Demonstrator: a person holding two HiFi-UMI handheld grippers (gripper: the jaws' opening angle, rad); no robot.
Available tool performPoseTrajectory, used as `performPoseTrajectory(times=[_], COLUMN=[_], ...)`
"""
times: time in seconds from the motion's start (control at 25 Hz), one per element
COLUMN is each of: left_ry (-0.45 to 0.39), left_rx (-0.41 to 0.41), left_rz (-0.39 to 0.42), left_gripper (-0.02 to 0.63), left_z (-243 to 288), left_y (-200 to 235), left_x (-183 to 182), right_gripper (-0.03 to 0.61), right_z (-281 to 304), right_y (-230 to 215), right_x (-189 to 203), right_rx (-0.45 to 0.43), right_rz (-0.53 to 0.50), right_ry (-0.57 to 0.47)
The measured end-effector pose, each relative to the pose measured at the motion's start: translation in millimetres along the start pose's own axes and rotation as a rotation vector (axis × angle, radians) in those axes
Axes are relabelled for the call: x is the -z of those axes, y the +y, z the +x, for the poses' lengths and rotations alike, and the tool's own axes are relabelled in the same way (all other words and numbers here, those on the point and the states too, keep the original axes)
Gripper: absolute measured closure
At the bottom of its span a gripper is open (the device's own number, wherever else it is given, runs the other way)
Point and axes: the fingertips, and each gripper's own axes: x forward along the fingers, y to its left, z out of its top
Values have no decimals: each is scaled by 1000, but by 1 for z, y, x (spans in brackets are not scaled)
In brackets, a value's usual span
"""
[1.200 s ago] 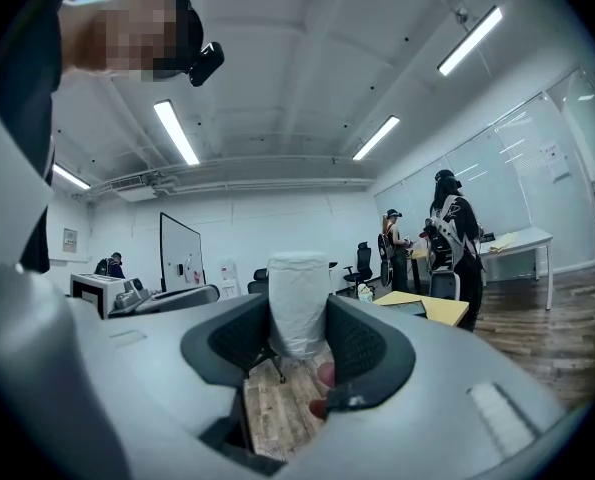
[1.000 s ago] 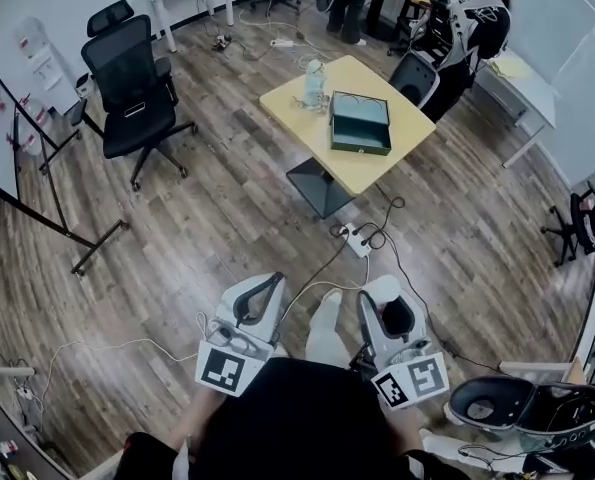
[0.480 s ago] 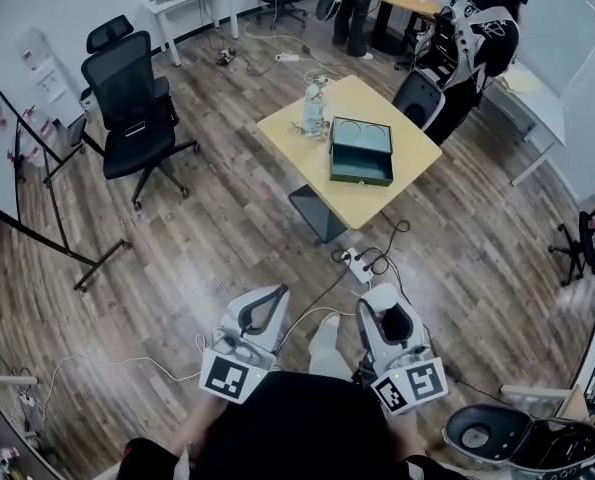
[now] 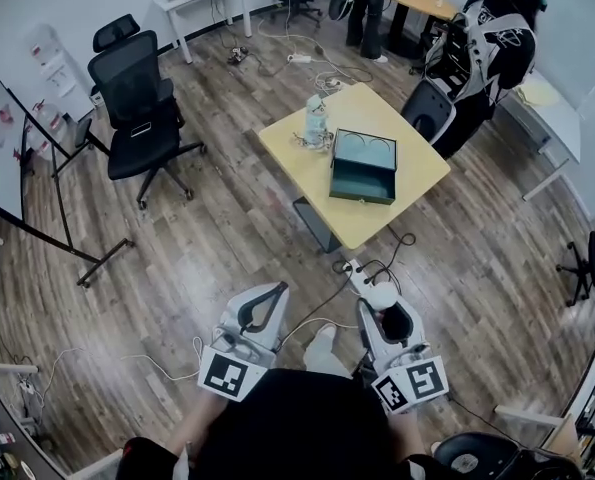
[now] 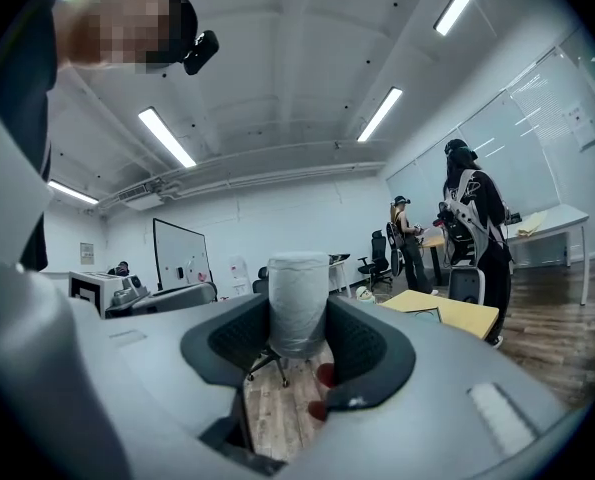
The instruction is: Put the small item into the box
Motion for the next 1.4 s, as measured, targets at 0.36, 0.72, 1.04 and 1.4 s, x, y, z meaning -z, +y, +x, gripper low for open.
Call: performPoseTrajectory(times=[0.36, 0.72, 1.04, 1.4], left_ry=[-22, -21, -23, -13], left_rx=[-83, -121, -126, -78], left_rz=[9, 4, -2, 0], left_gripper=[612, 612, 612, 612], left_z=[70, 114, 139, 183], left_y=[4, 2, -3, -8], left_x=[-6, 0, 0, 7], right_gripper=[399, 399, 399, 399], right_z=[27, 46, 47, 55], right_y=[-65, -109, -136, -173], right_x=[-21, -27, -30, -35], right_rx=[-61, -92, -89, -46], right_rz=[-20, -19, -2, 7], right_ry=[7, 18, 24, 30])
